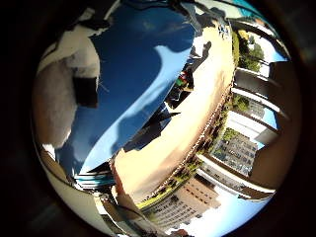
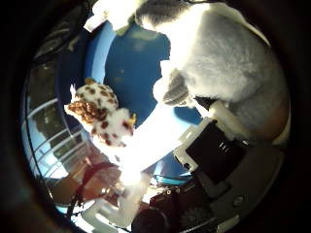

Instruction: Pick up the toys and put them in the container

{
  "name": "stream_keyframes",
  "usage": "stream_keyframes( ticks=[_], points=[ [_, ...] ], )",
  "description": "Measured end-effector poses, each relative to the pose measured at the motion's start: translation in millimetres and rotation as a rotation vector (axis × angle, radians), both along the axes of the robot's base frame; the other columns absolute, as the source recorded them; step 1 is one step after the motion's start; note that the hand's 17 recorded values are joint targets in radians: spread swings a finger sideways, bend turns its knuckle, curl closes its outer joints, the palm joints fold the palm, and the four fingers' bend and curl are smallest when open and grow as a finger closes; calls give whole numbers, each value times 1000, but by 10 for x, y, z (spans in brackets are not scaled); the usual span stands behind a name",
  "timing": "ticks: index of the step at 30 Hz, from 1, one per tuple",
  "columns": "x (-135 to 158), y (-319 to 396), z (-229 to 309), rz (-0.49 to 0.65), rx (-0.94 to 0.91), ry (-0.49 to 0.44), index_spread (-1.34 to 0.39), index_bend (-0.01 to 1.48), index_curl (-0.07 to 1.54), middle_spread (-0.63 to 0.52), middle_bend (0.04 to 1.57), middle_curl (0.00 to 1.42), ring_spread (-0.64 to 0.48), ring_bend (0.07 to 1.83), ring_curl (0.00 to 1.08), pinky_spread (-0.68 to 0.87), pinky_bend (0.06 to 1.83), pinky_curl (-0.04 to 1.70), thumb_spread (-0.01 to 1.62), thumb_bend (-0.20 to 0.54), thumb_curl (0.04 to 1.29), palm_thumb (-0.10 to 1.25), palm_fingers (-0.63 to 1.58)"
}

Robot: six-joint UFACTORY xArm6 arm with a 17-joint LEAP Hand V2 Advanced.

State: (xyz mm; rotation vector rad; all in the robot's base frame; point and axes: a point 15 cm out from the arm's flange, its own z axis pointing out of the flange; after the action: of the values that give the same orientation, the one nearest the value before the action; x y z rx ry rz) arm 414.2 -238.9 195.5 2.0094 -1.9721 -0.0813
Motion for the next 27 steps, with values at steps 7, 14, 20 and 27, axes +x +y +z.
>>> stream_keyframes(
  ticks=[7, 14, 20, 27],
  points=[
    [-161, 173, 377, -18, 16, 11, -763, 1114, -14, -307, 1214, 1177, -125, 1558, 843, 143, 1659, 834, 968, -17, 716, 1008, 745],
    [-99, 625, 1036, 43, 20, -67, -808, 1200, -16, -306, 1234, 1217, -125, 1593, 847, 129, 1679, 854, 984, -15, 765, 985, 715],
    [-61, 1290, 1468, 150, 43, -109, -826, 1254, -18, -304, 1245, 1237, -124, 1615, 847, 120, 1693, 864, 995, -15, 798, 976, 693],
    [6, 2308, 1739, 272, 104, -183, -834, 1298, -19, -301, 1258, 1251, -123, 1635, 844, 113, 1709, 872, 1006, -15, 829, 966, 674]
  ],
)
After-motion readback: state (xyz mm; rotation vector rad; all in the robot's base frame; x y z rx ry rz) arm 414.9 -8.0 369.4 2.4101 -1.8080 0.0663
